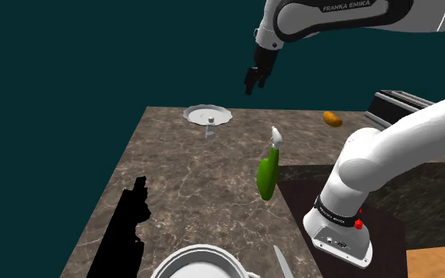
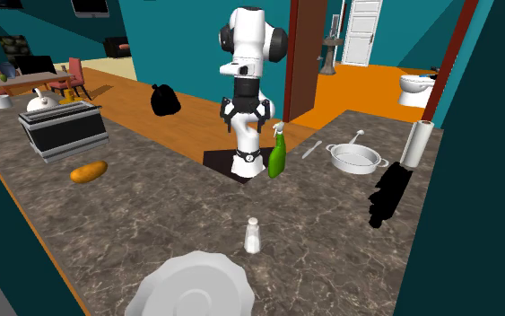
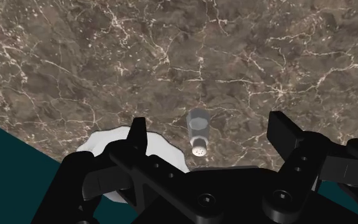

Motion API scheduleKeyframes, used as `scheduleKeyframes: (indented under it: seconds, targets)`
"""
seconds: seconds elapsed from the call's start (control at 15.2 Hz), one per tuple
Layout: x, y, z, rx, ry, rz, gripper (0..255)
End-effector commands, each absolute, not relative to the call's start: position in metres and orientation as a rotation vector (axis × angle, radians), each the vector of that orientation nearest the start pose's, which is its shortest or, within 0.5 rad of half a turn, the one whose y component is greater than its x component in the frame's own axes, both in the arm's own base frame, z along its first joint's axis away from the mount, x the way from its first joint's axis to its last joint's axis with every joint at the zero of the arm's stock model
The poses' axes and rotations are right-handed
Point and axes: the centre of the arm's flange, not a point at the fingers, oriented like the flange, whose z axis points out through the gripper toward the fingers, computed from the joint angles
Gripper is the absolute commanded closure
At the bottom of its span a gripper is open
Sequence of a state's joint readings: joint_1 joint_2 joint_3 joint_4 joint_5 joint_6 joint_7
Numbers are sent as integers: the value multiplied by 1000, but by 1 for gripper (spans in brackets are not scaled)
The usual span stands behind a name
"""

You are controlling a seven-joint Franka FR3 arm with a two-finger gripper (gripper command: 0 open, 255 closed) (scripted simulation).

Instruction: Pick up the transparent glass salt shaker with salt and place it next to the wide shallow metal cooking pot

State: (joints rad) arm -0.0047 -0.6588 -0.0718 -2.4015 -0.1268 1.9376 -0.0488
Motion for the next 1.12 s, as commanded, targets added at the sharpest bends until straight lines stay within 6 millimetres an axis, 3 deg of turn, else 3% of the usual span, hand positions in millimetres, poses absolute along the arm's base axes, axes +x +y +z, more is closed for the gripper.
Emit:
scheduleKeyframes:
  seconds: [0.0,1.06]
  targets:
    - [385,-45,539,-3208,-58,-328,0]
    - [516,-53,383,-3139,-289,-456,0]
